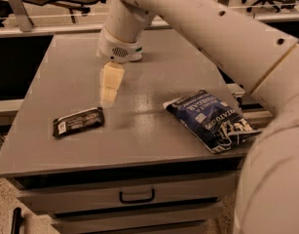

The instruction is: Pick rxbar chocolate

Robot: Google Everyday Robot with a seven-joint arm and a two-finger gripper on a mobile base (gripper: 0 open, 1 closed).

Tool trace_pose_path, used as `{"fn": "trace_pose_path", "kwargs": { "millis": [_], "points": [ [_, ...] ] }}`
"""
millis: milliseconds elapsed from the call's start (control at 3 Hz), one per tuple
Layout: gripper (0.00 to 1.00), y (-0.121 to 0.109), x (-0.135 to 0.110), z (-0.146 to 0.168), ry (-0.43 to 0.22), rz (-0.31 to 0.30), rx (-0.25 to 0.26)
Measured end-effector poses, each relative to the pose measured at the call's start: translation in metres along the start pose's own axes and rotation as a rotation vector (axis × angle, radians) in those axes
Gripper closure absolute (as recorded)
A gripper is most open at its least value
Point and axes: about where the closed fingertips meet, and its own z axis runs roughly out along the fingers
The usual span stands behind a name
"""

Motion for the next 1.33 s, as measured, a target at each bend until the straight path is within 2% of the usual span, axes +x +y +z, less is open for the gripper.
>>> {"fn": "trace_pose_path", "kwargs": {
  "millis": [333,667,1000,1333],
  "points": [
    [0.0,0.007,-0.014,0.021,-0.077,0.025,-0.039],
    [0.0,0.031,-0.021,0.03,-0.134,0.05,-0.073],
    [0.0,0.034,-0.022,0.032,-0.14,0.053,-0.079],
    [0.0,0.04,-0.025,0.04,-0.132,0.021,-0.083]
  ]
}}
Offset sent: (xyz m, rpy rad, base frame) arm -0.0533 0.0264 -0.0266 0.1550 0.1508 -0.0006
